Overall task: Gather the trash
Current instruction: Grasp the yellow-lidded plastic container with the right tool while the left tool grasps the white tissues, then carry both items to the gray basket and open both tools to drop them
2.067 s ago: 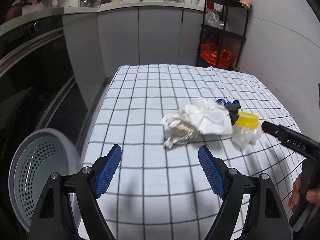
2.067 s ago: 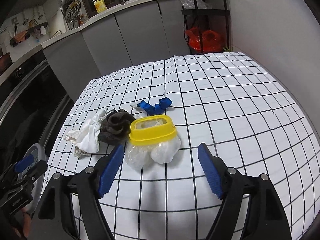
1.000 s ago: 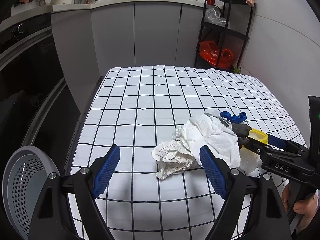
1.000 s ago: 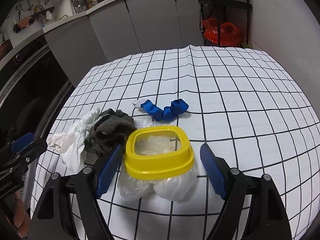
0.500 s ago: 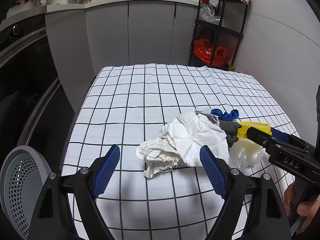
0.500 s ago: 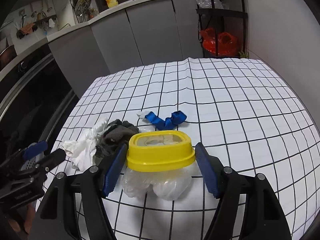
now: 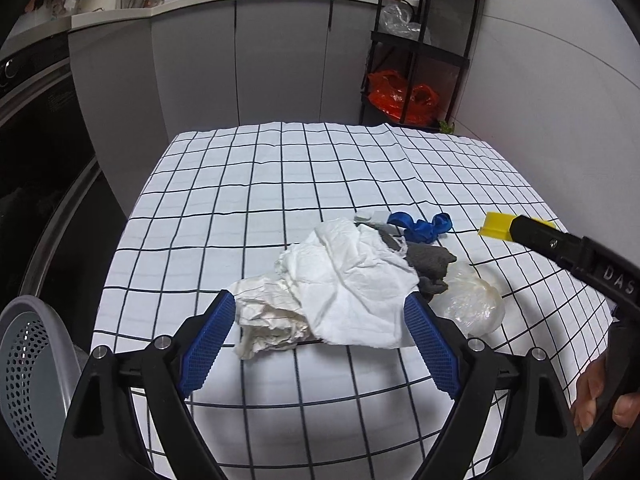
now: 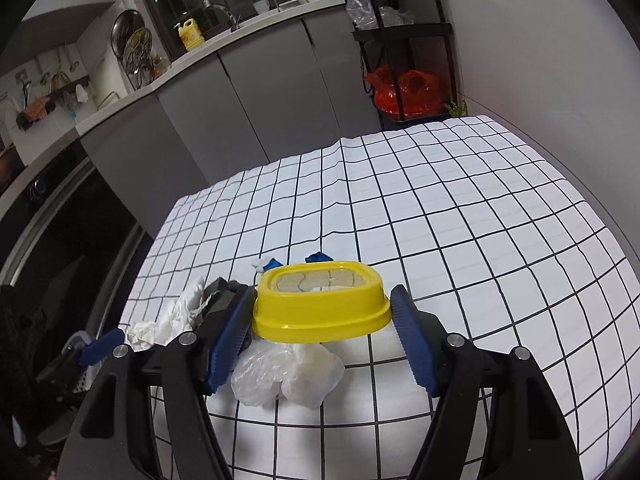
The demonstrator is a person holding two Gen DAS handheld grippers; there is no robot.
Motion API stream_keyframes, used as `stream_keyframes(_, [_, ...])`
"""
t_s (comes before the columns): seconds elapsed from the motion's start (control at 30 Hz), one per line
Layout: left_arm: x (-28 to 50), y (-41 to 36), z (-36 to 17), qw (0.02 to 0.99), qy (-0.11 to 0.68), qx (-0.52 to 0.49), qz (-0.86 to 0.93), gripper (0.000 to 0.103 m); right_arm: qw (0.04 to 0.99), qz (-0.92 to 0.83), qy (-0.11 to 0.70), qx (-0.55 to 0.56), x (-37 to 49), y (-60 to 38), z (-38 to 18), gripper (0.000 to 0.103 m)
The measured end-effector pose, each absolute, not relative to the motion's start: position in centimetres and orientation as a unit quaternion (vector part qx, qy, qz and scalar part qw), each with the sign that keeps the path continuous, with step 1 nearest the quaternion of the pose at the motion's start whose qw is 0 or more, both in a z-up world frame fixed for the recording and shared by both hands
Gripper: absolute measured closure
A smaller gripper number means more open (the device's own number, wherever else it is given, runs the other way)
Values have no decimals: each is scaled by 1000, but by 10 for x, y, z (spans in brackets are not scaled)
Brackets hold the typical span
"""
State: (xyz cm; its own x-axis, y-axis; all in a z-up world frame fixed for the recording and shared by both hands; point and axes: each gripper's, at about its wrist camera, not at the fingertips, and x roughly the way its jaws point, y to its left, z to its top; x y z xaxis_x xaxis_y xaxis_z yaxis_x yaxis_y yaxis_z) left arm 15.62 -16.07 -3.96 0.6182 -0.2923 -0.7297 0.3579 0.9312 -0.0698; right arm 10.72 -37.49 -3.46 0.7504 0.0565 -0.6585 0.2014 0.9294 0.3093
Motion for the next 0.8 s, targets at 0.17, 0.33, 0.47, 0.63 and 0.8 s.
stream_keyframes(0.17, [160, -170, -50, 896, 406, 57, -171, 19, 918, -32, 341, 200, 105, -380, -29, 35])
stream_keyframes(0.33, [167, -175, -57, 895, 412, 58, -162, 22, 919, -23, 335, 208, 106, -381, -24, 35])
stream_keyframes(0.47, [174, -178, -61, 890, 423, 53, -161, 47, 920, -20, 329, 214, 105, -383, -21, 35])
stream_keyframes(0.63, [170, -180, -55, 893, 415, 61, -164, 84, 918, -19, 329, 220, 105, -384, -21, 35])
stream_keyframes(0.8, [167, -172, -48, 894, 411, 54, -168, 97, 919, -16, 326, 223, 105, -384, -19, 35])
